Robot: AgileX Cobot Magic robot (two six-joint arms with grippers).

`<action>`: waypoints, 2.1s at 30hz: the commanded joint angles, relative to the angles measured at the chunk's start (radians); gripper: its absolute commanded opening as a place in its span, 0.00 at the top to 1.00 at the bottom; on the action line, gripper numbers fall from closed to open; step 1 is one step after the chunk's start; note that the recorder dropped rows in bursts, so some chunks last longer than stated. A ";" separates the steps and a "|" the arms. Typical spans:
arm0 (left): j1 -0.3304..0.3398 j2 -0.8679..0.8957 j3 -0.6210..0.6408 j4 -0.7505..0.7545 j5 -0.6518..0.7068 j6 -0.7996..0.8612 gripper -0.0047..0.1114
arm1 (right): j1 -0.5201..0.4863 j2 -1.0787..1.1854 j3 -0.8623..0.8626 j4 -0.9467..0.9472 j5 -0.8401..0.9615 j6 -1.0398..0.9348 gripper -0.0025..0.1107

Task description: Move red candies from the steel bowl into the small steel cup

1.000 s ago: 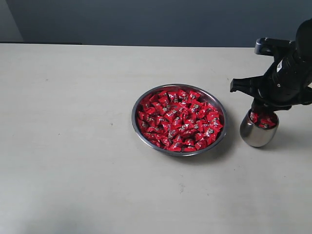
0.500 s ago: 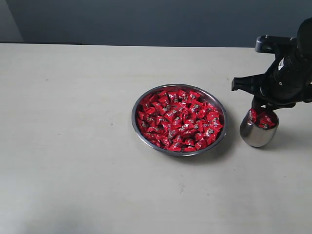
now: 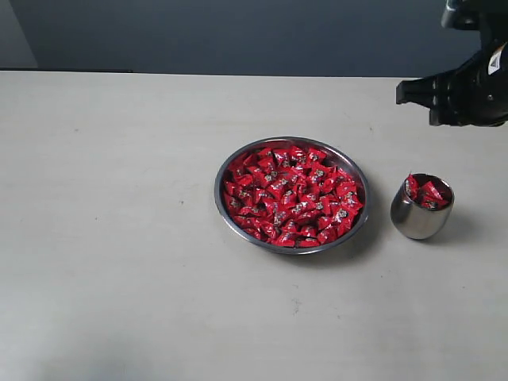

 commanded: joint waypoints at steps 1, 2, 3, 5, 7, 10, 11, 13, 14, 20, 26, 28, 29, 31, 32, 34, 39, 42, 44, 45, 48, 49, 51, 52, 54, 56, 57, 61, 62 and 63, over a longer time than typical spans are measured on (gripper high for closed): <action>-0.005 -0.005 0.002 0.002 -0.010 -0.002 0.96 | -0.002 -0.059 -0.004 -0.037 -0.035 -0.009 0.98; -0.005 -0.005 0.002 0.002 -0.010 -0.002 0.96 | -0.002 -0.074 -0.004 -0.040 -0.035 -0.014 0.98; -0.005 -0.005 0.002 0.002 -0.010 -0.002 0.96 | -0.002 -0.083 -0.004 -0.040 -0.035 -0.016 0.98; -0.005 -0.005 0.002 0.002 -0.010 -0.002 0.96 | -0.002 -0.106 -0.004 -0.040 -0.035 -0.016 0.98; -0.005 -0.005 0.002 0.002 -0.010 -0.002 0.96 | -0.002 -0.128 0.002 -0.040 -0.045 -0.016 0.98; -0.005 -0.005 0.002 0.002 -0.010 -0.002 0.96 | -0.002 -0.172 0.053 -0.037 -0.093 -0.016 0.98; -0.005 -0.005 0.002 0.002 -0.010 -0.002 0.96 | -0.002 -0.193 0.081 -0.026 -0.116 -0.016 0.98; -0.005 -0.005 0.002 0.002 -0.010 -0.002 0.96 | -0.002 -0.223 0.143 -0.021 -0.158 -0.016 0.98; -0.005 -0.005 0.002 0.002 -0.010 -0.002 0.96 | -0.002 -0.239 0.172 -0.021 -0.177 -0.013 0.98; -0.005 -0.005 0.002 0.002 -0.010 -0.002 0.96 | -0.002 -0.318 0.262 -0.013 -0.248 -0.016 0.98; -0.005 -0.005 0.002 0.002 -0.010 -0.002 0.96 | -0.002 -0.346 0.264 0.014 -0.251 -0.016 0.98; -0.005 -0.005 0.002 0.002 -0.010 -0.002 0.96 | -0.002 -0.346 0.264 0.020 -0.251 -0.016 0.98; -0.005 -0.005 0.002 0.002 -0.010 -0.002 0.96 | -0.002 -0.348 0.264 0.036 -0.249 -0.016 0.98; -0.005 -0.005 0.002 0.002 -0.010 -0.002 0.96 | -0.002 -0.352 0.264 0.090 -0.253 -0.016 0.98; -0.005 -0.005 0.002 0.002 -0.010 -0.002 0.96 | -0.002 -0.354 0.264 0.114 -0.253 -0.016 0.98; -0.005 -0.005 0.002 0.002 -0.010 -0.002 0.96 | -0.002 -0.354 0.264 0.129 -0.251 -0.016 0.98; -0.005 -0.005 0.002 0.002 -0.010 -0.002 0.96 | -0.002 -0.356 0.264 0.156 -0.238 -0.016 0.98; -0.005 -0.005 0.002 0.002 -0.010 -0.002 0.96 | -0.002 -0.358 0.264 0.175 -0.226 -0.016 0.98; -0.005 -0.005 0.002 0.002 -0.010 -0.002 0.96 | -0.002 -0.363 0.264 0.175 -0.213 -0.016 0.98; -0.005 -0.005 0.002 0.002 -0.010 -0.002 0.96 | -0.002 -0.363 0.264 0.177 -0.211 -0.016 0.98; -0.005 -0.005 0.002 0.002 -0.010 -0.002 0.96 | -0.002 -0.363 0.264 0.220 -0.222 -0.014 0.98; -0.005 -0.005 0.002 0.002 -0.010 -0.002 0.96 | -0.002 -0.363 0.264 0.228 -0.230 -0.014 0.98; -0.005 -0.005 0.002 0.002 -0.010 -0.002 0.96 | -0.002 -0.363 0.264 0.228 -0.251 -0.014 0.98; -0.005 -0.005 0.002 0.002 -0.010 -0.002 0.96 | -0.002 -0.363 0.264 0.228 -0.257 -0.017 0.98; -0.005 -0.005 0.002 0.002 -0.010 -0.002 0.96 | -0.002 -0.363 0.264 0.219 -0.257 -0.017 0.98; -0.005 -0.005 0.002 0.002 -0.010 -0.002 0.96 | -0.002 -0.363 0.264 0.199 -0.263 -0.017 0.98; -0.005 -0.005 0.002 0.002 -0.010 -0.002 0.96 | -0.002 -0.363 0.264 0.187 -0.267 -0.017 0.98; -0.005 -0.005 0.002 0.002 -0.010 -0.002 0.96 | -0.002 -0.434 0.264 0.095 -0.269 -0.017 0.98; -0.005 -0.005 0.002 0.002 -0.010 -0.002 0.96 | -0.002 -0.460 0.264 0.066 -0.269 -0.019 0.98; -0.005 -0.005 0.002 0.002 -0.010 -0.002 0.96 | -0.021 -0.516 0.264 0.029 -0.267 -0.028 0.98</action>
